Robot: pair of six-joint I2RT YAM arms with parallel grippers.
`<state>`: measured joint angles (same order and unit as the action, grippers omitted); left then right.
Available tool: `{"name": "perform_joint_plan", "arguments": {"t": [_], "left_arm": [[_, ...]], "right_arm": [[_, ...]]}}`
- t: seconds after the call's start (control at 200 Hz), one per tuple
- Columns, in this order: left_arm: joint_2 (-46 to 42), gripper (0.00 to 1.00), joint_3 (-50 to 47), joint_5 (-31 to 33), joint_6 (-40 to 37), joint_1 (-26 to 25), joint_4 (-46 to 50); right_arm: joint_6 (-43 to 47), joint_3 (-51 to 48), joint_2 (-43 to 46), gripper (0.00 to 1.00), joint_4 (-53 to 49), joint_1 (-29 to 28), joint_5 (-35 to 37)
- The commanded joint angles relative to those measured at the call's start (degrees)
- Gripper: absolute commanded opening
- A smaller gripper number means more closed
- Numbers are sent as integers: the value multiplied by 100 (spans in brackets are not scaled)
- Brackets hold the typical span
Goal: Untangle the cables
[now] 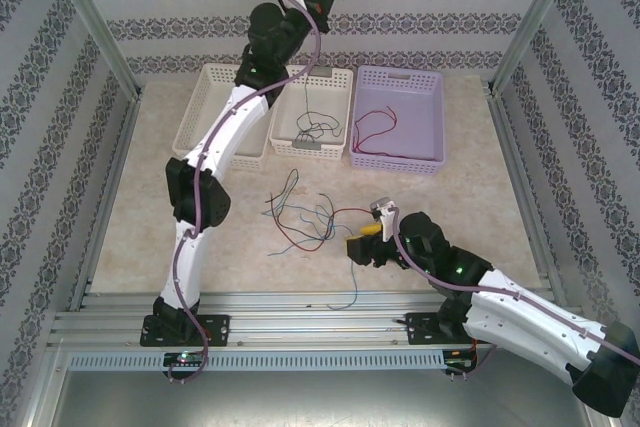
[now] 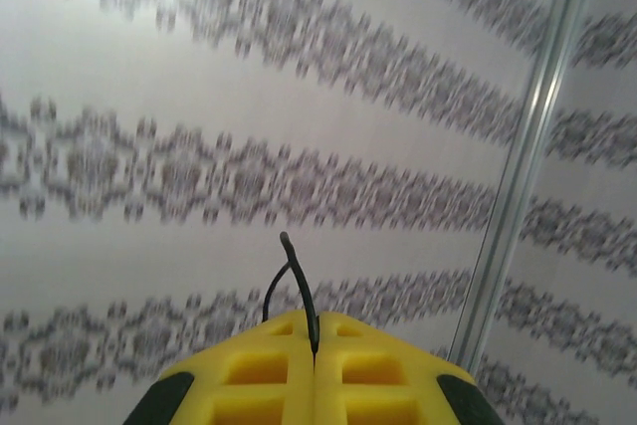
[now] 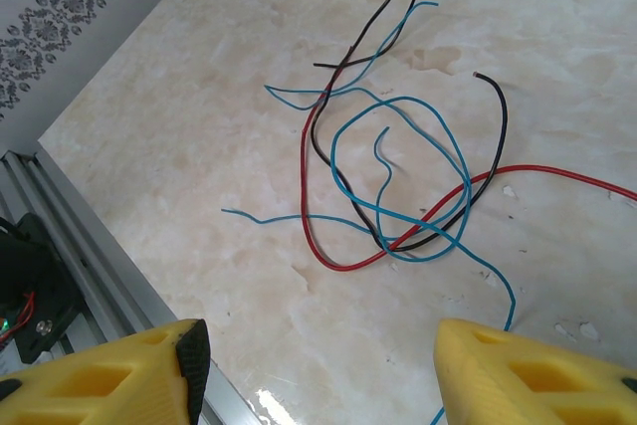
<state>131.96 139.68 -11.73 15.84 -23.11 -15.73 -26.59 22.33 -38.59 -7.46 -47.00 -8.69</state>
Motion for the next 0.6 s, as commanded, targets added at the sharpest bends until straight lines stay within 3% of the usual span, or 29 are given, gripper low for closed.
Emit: {"name": "perform_joint_plan", "arguments": {"t": [0.0, 0.355, 0.595], "left_arm": [[217, 1, -119, -122, 68, 61, 26], [343, 15, -1225, -284, 402, 59, 16], [-336, 15, -3168, -56, 859, 63, -979]], "right_arm": [[-55, -96, 52, 62, -71, 24, -69], [-206, -196, 211, 61, -111, 16, -54], [-304, -184, 237, 61, -207, 19, -8]]}}
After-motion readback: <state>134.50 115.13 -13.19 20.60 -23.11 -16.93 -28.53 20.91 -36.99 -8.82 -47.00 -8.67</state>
